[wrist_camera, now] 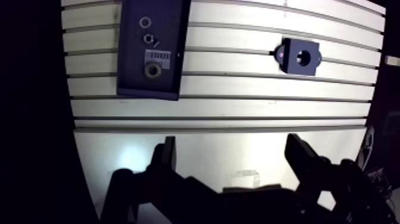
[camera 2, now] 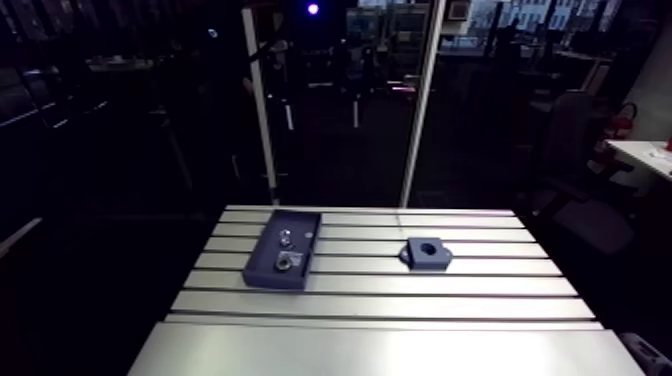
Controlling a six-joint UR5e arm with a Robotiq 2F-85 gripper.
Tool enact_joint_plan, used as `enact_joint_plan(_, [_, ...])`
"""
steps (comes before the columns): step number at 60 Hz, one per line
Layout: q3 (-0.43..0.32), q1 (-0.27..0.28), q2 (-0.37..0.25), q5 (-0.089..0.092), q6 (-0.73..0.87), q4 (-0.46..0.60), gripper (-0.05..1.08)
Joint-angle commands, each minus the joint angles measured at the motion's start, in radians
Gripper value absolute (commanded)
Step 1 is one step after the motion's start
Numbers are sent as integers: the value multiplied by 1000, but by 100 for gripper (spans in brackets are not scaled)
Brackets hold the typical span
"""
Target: Pick up the bearing and press it into the housing until flush.
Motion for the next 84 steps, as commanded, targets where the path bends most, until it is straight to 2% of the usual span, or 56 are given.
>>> enact_joint_plan(1, [18, 30, -59, -11, -59, 64, 1])
enact_joint_plan(39, [26, 31, -45, -6, -51, 57, 1])
enact_joint_plan(47, [34, 60, -17, 11, -22, 35, 1])
enact_joint_plan(58, [34, 89, 32, 19, 55, -18, 0])
enact_joint_plan(60, [36, 93, 41, 26, 72, -30, 0])
enact_joint_plan(61, [37, 99, 52, 37, 86, -42, 0])
enact_joint_plan(62, [37, 99, 52, 37, 86, -42, 0])
enact_joint_plan(63, [38, 105, 64, 47, 99, -53, 0])
enact_joint_plan(64, [38, 105, 64, 47, 99, -53, 0])
enact_joint_plan(66, [47, 116, 83, 65, 118, -79, 1])
enact_joint_plan(68, [51, 120, 88, 68, 126, -95, 1])
enact_joint_plan(76, [89, 133, 112, 73, 144, -186, 1])
enact_joint_plan(84, [129, 138, 134, 71, 143, -249, 1])
